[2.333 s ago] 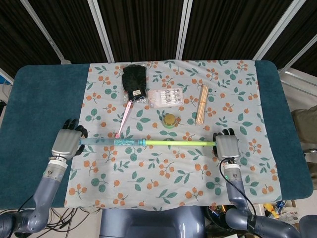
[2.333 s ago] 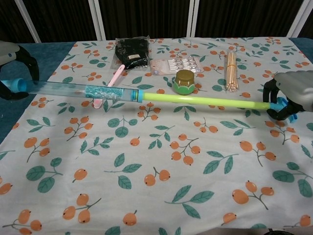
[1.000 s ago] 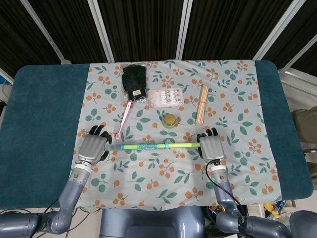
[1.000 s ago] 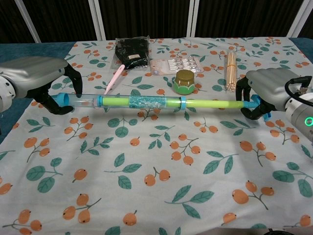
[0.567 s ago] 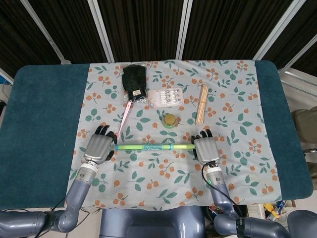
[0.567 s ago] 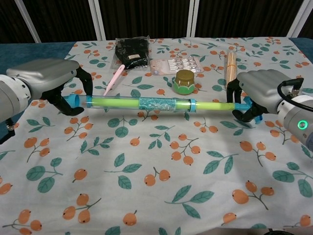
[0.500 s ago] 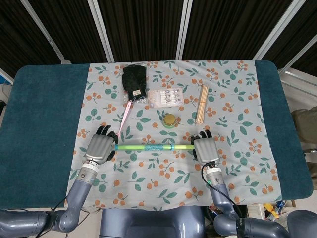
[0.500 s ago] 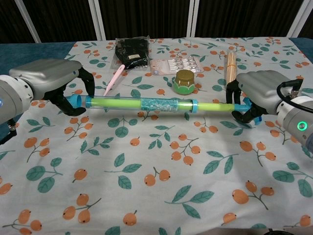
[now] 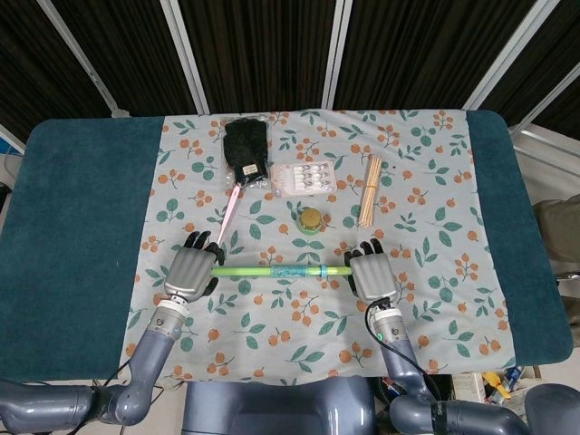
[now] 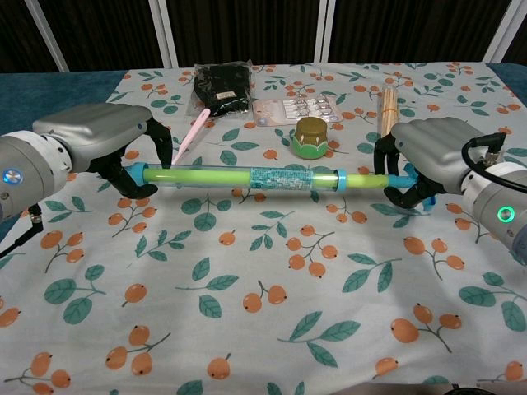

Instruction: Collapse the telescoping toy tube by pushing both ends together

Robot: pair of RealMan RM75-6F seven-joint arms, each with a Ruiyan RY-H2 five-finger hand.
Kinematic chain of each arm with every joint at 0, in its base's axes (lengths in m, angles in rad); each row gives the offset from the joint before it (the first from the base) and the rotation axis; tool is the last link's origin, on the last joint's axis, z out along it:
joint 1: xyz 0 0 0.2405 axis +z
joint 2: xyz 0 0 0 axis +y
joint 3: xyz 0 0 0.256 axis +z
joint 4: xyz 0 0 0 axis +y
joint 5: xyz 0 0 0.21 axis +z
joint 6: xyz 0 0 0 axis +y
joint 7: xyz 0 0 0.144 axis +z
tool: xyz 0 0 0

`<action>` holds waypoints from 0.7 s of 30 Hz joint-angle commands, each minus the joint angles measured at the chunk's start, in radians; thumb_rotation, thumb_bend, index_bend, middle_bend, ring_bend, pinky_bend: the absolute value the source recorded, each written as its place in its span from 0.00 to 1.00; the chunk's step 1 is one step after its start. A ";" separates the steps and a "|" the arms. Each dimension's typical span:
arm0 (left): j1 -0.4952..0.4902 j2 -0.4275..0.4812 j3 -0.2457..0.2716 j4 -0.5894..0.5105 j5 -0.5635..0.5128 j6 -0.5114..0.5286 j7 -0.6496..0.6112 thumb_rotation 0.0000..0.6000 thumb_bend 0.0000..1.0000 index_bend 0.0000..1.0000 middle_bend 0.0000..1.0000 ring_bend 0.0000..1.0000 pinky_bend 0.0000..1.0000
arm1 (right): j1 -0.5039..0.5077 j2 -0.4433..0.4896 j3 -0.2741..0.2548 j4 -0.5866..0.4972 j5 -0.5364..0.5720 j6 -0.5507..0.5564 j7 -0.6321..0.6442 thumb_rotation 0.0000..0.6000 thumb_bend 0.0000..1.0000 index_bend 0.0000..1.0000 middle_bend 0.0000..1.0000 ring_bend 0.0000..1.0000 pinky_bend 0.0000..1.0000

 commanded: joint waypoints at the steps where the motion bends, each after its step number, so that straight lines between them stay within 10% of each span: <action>1: 0.000 0.000 0.001 0.000 0.001 0.001 -0.003 1.00 0.43 0.59 0.30 0.09 0.12 | -0.001 0.002 -0.002 -0.002 0.000 0.000 -0.003 1.00 0.49 0.73 0.58 0.24 0.16; 4: 0.001 -0.001 0.004 0.001 0.003 0.001 -0.007 1.00 0.39 0.54 0.26 0.09 0.11 | -0.002 0.006 -0.008 -0.004 -0.001 -0.001 -0.011 1.00 0.46 0.71 0.53 0.22 0.16; 8: 0.004 0.009 0.011 -0.004 0.006 0.002 -0.007 1.00 0.26 0.36 0.17 0.08 0.10 | -0.003 0.024 -0.013 -0.019 0.019 -0.016 -0.027 1.00 0.26 0.31 0.18 0.10 0.16; 12: 0.015 0.033 0.015 -0.017 0.015 0.007 -0.026 1.00 0.18 0.27 0.14 0.06 0.09 | -0.005 0.052 -0.008 -0.050 0.065 -0.023 -0.067 1.00 0.17 0.07 0.04 0.03 0.16; 21: 0.082 0.131 0.058 -0.073 0.102 0.039 -0.140 1.00 0.15 0.21 0.12 0.05 0.07 | -0.050 0.149 -0.027 -0.121 0.088 0.022 -0.073 1.00 0.14 0.01 0.00 0.02 0.16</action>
